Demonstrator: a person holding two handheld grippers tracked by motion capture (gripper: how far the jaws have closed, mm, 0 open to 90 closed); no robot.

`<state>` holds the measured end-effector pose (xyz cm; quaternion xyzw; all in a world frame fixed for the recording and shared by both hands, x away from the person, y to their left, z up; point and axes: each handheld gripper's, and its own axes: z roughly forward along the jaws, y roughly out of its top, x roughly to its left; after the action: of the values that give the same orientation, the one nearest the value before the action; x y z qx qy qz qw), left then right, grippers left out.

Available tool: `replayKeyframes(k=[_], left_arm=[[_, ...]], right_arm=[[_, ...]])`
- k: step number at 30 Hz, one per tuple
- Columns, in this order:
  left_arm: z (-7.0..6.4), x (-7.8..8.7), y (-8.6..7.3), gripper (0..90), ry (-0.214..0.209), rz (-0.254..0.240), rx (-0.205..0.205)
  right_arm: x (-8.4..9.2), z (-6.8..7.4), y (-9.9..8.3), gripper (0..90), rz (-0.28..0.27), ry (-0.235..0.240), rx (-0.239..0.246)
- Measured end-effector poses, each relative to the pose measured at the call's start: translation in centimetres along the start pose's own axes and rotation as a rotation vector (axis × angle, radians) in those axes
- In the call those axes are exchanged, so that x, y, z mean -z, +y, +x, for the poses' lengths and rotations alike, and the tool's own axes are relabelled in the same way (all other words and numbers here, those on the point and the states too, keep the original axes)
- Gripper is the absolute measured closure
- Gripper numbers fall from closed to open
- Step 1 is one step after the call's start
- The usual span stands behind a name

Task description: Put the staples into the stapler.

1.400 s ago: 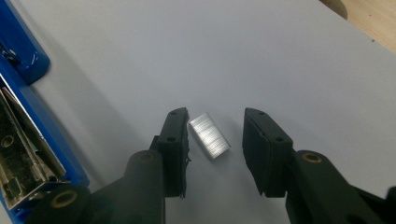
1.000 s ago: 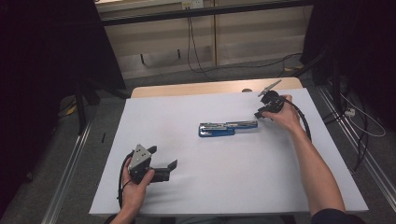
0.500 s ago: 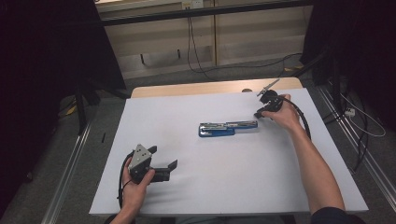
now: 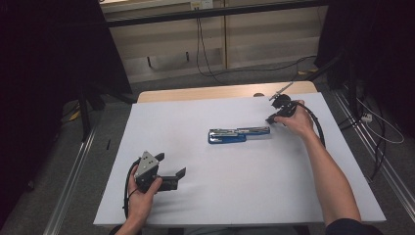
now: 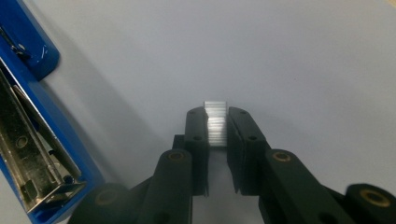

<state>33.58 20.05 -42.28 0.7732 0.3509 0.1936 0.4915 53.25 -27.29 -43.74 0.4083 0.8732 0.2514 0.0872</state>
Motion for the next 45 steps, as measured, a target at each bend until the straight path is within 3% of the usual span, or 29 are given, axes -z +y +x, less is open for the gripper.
replayKeyframes(k=[10, 24, 35, 45], left_arm=[[-0.1, 0.0, 0.0, 4.1, 0.001, -0.004, -0.001], [-0.1, 0.0, 0.1, 4.1, 0.007, -0.008, -0.004], [0.0, -0.1, 0.1, 4.1, -0.004, -0.008, 0.010], [0.0, -0.1, 0.1, 4.1, 0.003, -0.009, -0.004]], right_arm=[[0.6, -0.1, -0.9, 79.3, -0.041, 0.010, -0.030], [1.8, 0.4, -1.2, 79.4, -0.118, -0.002, -0.029], [2.3, 1.2, -0.7, 79.4, -0.174, 0.009, -0.003], [3.2, 2.2, -0.1, 79.4, -0.226, 0.017, 0.030]])
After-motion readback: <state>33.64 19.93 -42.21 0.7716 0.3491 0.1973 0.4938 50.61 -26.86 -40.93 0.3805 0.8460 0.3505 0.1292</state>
